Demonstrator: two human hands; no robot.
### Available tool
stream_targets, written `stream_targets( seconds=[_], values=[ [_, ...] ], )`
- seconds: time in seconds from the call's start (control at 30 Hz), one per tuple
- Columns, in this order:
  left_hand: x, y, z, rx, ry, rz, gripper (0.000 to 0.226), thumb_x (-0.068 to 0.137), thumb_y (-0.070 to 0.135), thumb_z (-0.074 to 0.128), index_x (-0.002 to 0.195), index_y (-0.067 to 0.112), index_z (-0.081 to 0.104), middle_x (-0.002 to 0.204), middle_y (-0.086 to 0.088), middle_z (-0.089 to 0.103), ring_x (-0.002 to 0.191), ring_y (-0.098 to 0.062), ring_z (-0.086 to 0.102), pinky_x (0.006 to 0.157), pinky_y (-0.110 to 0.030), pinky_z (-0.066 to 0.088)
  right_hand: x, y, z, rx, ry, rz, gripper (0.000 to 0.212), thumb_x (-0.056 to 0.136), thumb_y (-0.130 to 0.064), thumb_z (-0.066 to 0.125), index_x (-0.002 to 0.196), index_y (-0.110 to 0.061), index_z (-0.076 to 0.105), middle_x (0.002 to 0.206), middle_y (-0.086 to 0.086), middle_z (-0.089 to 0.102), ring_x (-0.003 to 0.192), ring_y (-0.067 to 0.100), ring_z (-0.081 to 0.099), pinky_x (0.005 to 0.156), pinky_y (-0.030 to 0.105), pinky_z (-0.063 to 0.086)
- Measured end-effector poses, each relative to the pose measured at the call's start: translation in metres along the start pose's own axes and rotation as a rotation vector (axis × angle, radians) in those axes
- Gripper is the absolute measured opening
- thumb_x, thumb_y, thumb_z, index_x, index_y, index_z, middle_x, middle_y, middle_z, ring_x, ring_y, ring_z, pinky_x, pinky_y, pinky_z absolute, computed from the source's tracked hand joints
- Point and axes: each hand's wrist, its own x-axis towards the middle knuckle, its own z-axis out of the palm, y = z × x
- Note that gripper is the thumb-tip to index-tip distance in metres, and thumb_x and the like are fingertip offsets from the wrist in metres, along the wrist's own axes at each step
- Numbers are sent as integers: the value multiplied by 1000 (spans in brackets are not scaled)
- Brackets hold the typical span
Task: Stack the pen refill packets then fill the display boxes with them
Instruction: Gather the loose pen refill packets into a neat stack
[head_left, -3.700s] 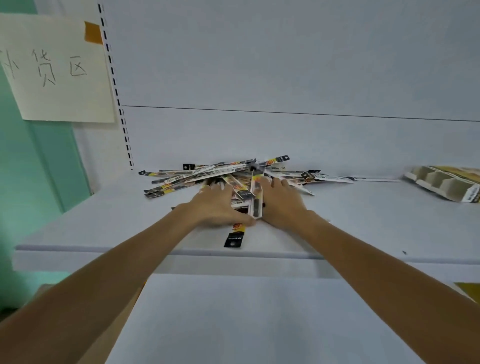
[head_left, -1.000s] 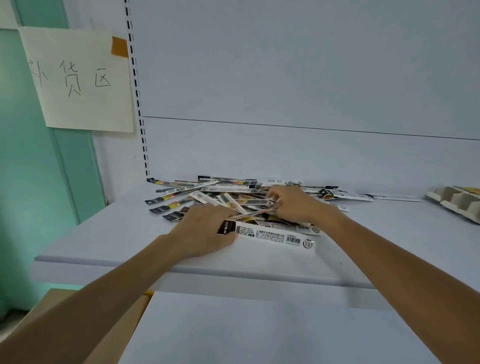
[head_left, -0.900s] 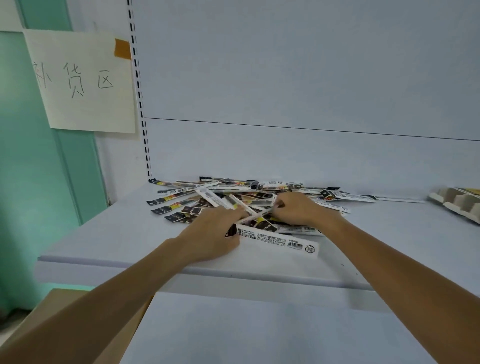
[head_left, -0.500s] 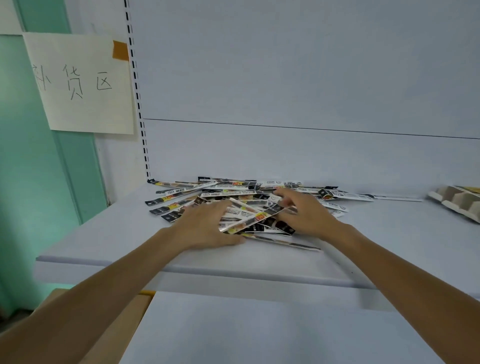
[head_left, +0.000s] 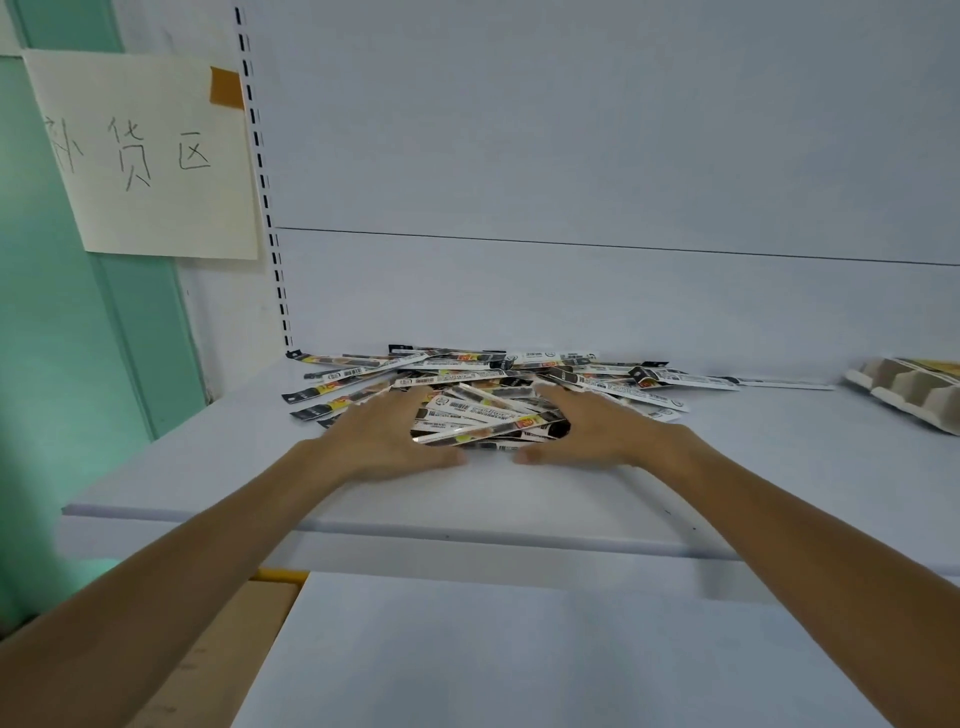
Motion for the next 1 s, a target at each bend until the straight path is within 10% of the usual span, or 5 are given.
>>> stream_targets(
  seconds=[0.3, 0.5, 0.6, 0.83, 1.0],
  values=[
    [-1, 0, 6, -25, 135, 67, 113, 55, 74, 58, 145, 29, 7, 154, 0, -7, 143, -22, -8, 117, -46, 10, -6, -19, -2, 87, 152, -275, 70, 75, -28, 75, 136, -34, 43, 121, -4, 61, 104, 15, 57, 89, 28, 45],
    [-3, -4, 4, 68, 39, 132, 93, 63, 84, 45, 141, 35, 28, 144, 6, 37, 129, -16, 36, 108, -45, 28, -19, -15, -11, 175, 48, -220, 81, 72, -47, 74, 141, -33, 33, 146, -12, 33, 133, 7, 29, 102, 20, 23],
    [-7, -3, 4, 94, 71, 178, 117, 44, 98, 20, 138, 30, 37, 143, 5, 36, 131, -15, 31, 109, -36, 24, -18, -9, -9, 272, 83, -113, 59, 84, -52, 57, 136, -27, 43, 142, -7, 42, 130, 12, 38, 99, 23, 31],
    [-8, 10, 3, 72, 67, 181, 83, 74, 68, 56, 140, 25, 29, 140, 6, 39, 125, -14, 37, 100, -29, 29, -14, 4, -7, 220, 220, -44, 36, 84, -38, 64, 112, -16, 64, 113, -3, 59, 102, 12, 53, 85, 25, 41],
    [-2, 6, 5, 169, 24, 149, 98, 61, 76, 34, 145, 27, 20, 149, 4, 28, 133, -19, 24, 109, -40, 25, -14, 17, -15, 231, 241, -12, 21, 80, -20, 69, 101, -21, 66, 103, -3, 65, 94, 10, 60, 74, 16, 40]
  ],
)
